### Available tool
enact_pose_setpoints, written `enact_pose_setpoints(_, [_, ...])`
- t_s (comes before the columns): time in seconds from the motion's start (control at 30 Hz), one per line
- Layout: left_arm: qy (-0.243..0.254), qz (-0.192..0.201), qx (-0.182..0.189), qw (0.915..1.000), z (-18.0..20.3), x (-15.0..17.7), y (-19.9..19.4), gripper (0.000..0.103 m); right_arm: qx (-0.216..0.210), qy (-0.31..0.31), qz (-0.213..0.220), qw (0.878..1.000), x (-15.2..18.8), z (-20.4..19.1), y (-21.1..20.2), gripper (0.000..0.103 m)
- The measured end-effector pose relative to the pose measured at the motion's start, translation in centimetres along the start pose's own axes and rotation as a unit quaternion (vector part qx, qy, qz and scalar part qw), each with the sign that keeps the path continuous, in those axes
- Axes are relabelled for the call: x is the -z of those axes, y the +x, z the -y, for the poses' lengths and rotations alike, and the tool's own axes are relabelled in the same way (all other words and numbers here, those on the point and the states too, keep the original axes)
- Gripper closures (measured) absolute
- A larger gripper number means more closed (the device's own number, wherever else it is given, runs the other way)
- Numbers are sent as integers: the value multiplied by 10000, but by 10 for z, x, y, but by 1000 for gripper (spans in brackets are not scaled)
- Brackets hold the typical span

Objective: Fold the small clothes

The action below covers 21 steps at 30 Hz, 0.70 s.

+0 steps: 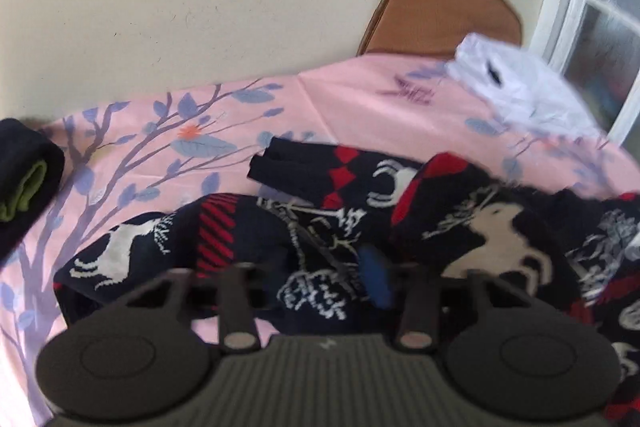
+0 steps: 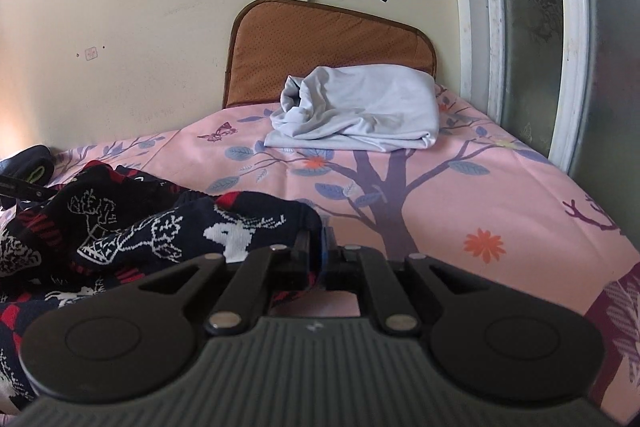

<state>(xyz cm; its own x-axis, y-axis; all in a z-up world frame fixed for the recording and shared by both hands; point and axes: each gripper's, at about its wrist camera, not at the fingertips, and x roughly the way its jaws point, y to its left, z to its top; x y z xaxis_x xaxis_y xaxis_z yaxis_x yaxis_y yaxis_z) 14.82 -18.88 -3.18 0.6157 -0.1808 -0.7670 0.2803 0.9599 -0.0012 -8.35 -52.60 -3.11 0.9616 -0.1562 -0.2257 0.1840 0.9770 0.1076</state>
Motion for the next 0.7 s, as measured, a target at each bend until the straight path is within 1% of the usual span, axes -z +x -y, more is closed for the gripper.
enact_pose_setpoints(0.03, [26,32,-104,9999,1,3,3,94,-14,-2,4,10000,-1,0,0,94])
enact_pose_setpoints(0.1, [-114,218,-60,9997,-7,7,-11,94,-108,-61,35,9999,-6,3,4,94])
enact_pose_setpoints(0.17, [-223,579,-339,9975,-23,11,-42,94,-248,-125,114,9995,-11,3,4,94])
enact_pose_setpoints(0.23, [-494,1015,-712,9911,-53,23,-88,94,-501,-156,152,9985,-16,5,4,92])
enact_pose_setpoints(0.3, [-935,1297,-1058,9815,-88,42,-134,94,-853,-158,145,9961,-20,9,6,92])
enact_pose_setpoints(0.33, [-1201,1318,-1267,9758,-108,54,-155,94,-1020,-145,138,9946,-22,10,7,91])
enact_pose_setpoints(0.37, [-1405,1222,-1376,9728,-124,66,-169,91,-1171,-137,102,9930,-22,11,8,90])
enact_pose_setpoints(0.4, [-1589,1083,-1406,9712,-136,78,-179,90,-1318,-140,41,9912,-23,11,9,87])
enact_pose_setpoints(0.43, [-1747,977,-1548,9675,-144,88,-187,90,-1494,-185,-51,9886,-25,12,13,81])
enact_pose_setpoints(0.47, [-1789,894,-1716,9647,-146,96,-191,92,-1603,-238,-116,9867,-26,12,14,76])
enact_pose_setpoints(0.5, [-1702,792,-1830,9650,-146,99,-191,92,-1644,-248,-112,9860,-29,14,14,66])
enact_pose_setpoints(0.53, [-1565,736,-1849,9674,-141,100,-191,90,-1683,-157,-19,9856,-34,19,13,65])
enact_pose_setpoints(0.6, [-1241,814,-1735,9736,-123,92,-188,82,-1840,338,208,9821,-48,34,11,65])
enact_pose_setpoints(0.67, [-708,1018,-1515,9807,-95,75,-175,69,-1980,940,330,9751,-65,47,17,63])
enact_pose_setpoints(0.7, [-389,1089,-1440,9828,-79,67,-164,65,-1950,1054,264,9748,-74,45,23,63])
